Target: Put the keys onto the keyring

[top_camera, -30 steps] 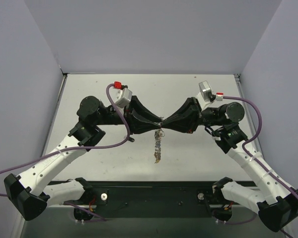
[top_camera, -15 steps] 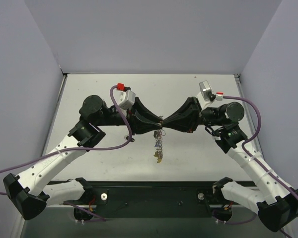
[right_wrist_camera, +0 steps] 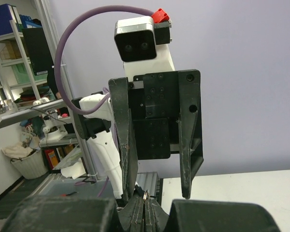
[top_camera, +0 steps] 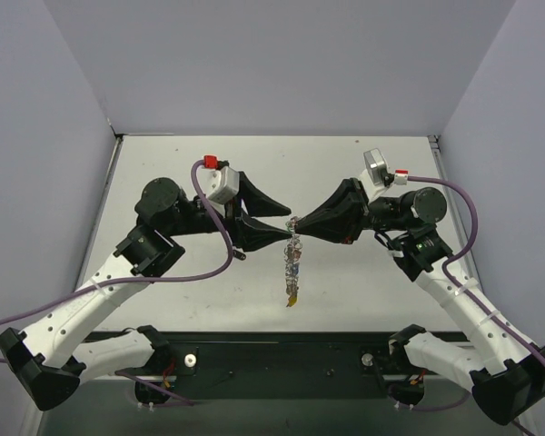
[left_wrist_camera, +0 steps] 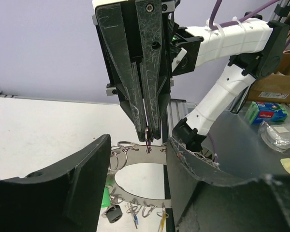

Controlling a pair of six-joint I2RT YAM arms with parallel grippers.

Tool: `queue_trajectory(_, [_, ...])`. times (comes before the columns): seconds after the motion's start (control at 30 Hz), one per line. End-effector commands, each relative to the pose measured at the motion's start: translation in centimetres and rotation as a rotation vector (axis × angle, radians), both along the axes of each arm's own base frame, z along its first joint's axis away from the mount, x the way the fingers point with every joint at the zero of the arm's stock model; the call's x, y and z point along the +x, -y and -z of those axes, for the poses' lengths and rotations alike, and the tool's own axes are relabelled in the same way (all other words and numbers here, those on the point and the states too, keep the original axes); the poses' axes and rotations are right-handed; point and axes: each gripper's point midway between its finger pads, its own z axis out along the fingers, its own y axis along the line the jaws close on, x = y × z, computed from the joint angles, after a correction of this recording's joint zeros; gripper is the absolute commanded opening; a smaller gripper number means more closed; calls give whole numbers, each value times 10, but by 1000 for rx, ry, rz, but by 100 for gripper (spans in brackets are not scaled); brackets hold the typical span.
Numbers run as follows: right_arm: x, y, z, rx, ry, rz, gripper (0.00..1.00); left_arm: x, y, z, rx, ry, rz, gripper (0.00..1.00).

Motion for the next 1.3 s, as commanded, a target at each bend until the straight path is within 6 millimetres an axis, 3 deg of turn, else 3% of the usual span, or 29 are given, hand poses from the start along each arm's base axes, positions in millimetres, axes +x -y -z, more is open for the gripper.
queue_trajectory(0.0, [-17, 8, -32, 84, 178, -5, 0, 2, -8, -12, -34, 43, -52, 57])
queue_trajectory(0.2, [-17, 9, -33, 86, 180, 0, 0, 6, -5, -6, -17, 29, -50, 43])
queue_trajectory(0.37, [-18, 9, -33, 87, 180, 3, 0, 9, -3, 0, 3, 22, -53, 38])
queue_trajectory(1.07, [-14, 8, -31, 81, 176, 5, 0, 8, 9, 6, 15, 11, -8, 42])
queue_trajectory(1.27, [-12, 6, -27, 73, 166, 1, 0, 1, 8, -2, -14, 25, 19, 42])
